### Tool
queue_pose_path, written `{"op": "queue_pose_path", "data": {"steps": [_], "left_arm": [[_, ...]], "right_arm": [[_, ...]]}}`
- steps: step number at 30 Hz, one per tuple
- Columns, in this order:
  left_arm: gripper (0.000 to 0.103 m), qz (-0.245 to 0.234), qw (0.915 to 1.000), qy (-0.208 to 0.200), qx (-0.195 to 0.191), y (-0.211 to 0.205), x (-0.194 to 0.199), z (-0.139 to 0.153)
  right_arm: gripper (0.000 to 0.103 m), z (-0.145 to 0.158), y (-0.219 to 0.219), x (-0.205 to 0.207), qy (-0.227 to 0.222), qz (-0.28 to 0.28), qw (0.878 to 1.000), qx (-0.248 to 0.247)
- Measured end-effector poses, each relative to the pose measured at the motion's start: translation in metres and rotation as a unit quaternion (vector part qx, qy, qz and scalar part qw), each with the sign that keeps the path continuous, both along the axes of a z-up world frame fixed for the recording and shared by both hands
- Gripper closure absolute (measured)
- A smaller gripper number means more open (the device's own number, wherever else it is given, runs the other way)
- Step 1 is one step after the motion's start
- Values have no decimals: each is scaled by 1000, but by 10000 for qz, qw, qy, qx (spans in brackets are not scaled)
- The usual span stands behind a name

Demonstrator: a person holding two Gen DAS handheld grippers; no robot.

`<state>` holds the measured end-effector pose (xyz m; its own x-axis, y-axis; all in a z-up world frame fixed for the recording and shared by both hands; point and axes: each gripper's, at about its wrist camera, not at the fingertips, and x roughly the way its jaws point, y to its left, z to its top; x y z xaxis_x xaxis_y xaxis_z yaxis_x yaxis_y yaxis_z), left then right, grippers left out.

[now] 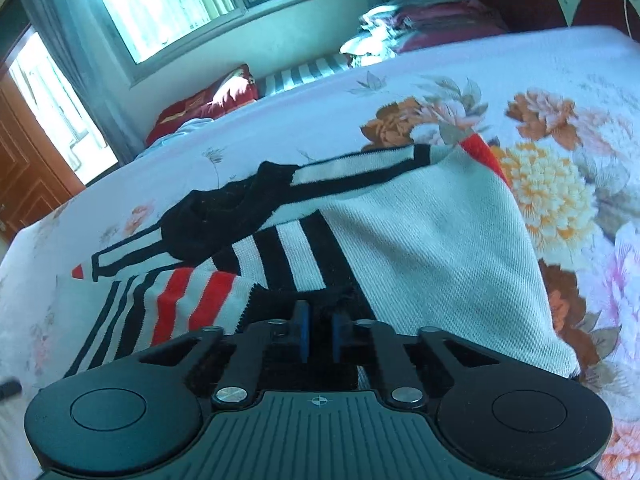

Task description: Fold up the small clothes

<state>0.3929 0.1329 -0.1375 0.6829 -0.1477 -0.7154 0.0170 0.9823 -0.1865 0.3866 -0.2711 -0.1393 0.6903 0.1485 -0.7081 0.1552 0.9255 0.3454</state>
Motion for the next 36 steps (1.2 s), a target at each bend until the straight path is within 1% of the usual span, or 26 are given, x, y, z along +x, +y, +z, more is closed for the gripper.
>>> {"op": "queue_pose_path", "data": {"steps": [2,4,5,6,8,11,13,15,16,17,18,19,20,21,23,25,26,27,28,30,31,33,34,36], "left_arm": [[41,34,9999,52,-109,-3,25,-5],[44,34,9997,103,-199,-8,49,-12],[44,45,9996,137,-237,-11,59,-16],[44,28,9994,178,-302,-13,69,-20],[45,55,9990,275,-359,-16,84,-28],[45,99,9983,359,-446,-17,99,-39],[45,156,9975,347,-601,-13,106,-44],[47,162,9970,307,-692,-12,112,-47],[51,148,9968,283,-730,-12,116,-48],[61,128,9964,261,-795,-11,119,-49],[65,138,9962,237,-828,-11,121,-49],[74,167,9963,202,-823,-10,123,-49],[81,203,9963,162,-821,-10,124,-49],[83,237,9961,125,-839,-8,126,-49],[90,303,9966,-4,-760,-8,128,-47],[91,383,9973,-92,-625,-9,129,-49],[91,417,9974,-86,-579,-9,131,-51],[91,441,9976,-110,-524,-10,132,-53],[90,456,9978,-145,-468,-11,132,-54],[90,483,9979,-166,-396,-13,134,-55],[89,484,9981,-142,-361,-13,135,-53],[83,490,9984,-106,-249,-14,135,-48],[77,501,9985,-98,-178,-15,135,-45],[74,493,9988,-28,-22,-16,132,-40]], "right_arm": [[96,6,6,-3,-198,49,9995,-234],[96,11,12,-5,-394,87,9973,-611],[96,10,13,-5,-387,67,9962,-782],[96,6,13,-2,-296,66,9959,-851],[96,-3,11,2,-80,95,9971,-748],[95,-2,7,-1,-124,33,9976,-675],[95,-1,4,0,-127,33,9981,-594],[95,-4,4,6,10,148,9985,-526],[95,-6,4,7,45,150,9989,-438],[95,-7,2,7,39,120,9993,-350],[96,-7,1,7,33,88,9995,-285],[96,-7,1,7,13,71,9996,-278],[96,-5,2,6,-36,67,9994,-332],[97,-2,4,5,-119,66,9991,-410],[98,5,7,2,-351,27,9969,-710],[98,5,9,2,-447,-13,9939,-1009],[98,-2,8,5,-291,-16,9939,-1068],[99,-9,7,8,-148,-14,9946,-1026],[99,-14,6,8,-133,1,9946,-1034],[98,-12,8,8,-146,57,9939,-1096],[98,-10,5,8,-172,18,9947,-1013],[98,-4,-1,4,-295,-142,9953,-906],[98,0,-4,2,-370,-186,9953,-874],[98,7,-4,0,-471,-193,9954,-816]]}}
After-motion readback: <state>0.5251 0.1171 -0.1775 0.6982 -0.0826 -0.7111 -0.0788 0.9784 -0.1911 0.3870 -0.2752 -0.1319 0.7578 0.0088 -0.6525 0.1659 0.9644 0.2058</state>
